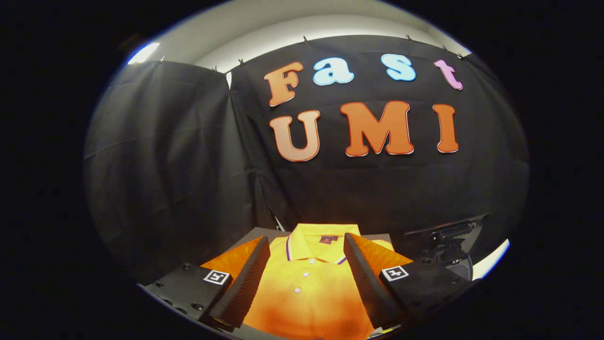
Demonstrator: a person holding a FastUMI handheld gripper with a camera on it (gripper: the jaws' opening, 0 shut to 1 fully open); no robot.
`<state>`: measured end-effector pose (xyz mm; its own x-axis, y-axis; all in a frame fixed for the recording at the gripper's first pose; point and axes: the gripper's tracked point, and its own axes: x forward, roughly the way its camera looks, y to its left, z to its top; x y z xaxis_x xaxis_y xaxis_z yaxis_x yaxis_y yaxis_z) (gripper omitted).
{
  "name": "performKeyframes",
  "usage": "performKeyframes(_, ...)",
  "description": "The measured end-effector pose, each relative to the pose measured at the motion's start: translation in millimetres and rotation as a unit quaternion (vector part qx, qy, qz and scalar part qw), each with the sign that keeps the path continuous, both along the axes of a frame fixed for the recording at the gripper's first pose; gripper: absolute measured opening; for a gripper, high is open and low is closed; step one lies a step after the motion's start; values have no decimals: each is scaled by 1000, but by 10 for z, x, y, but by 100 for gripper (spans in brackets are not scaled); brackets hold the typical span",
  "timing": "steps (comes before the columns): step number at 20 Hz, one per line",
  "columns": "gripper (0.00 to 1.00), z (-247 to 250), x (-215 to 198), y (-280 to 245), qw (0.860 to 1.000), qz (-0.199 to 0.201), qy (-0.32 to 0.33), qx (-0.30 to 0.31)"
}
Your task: Put the clothes into the washing machine and then close the washing machine lid.
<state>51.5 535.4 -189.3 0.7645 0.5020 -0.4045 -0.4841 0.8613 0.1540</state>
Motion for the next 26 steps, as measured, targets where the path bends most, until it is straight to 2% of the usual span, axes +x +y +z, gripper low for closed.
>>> performKeyframes(7, 100, -744, 35, 205, 995, -4, 72, -72)
performKeyframes(12, 100, -975, -40, 285, 990, -2, 108, -96)
performKeyframes(16, 99, -1081, -49, 237, 987, -19, 124, -103)
performKeyframes(18, 99, -1280, -101, 218, 981, -23, 156, -109)
performKeyframes(19, 100, -1215, -48, 239, 985, -27, 139, -99)
performKeyframes(20, 100, -1264, -81, 226, 982, -18, 148, -112)
performKeyframes(26, 96, -1224, -93, 233, 987, 22, 130, -96)
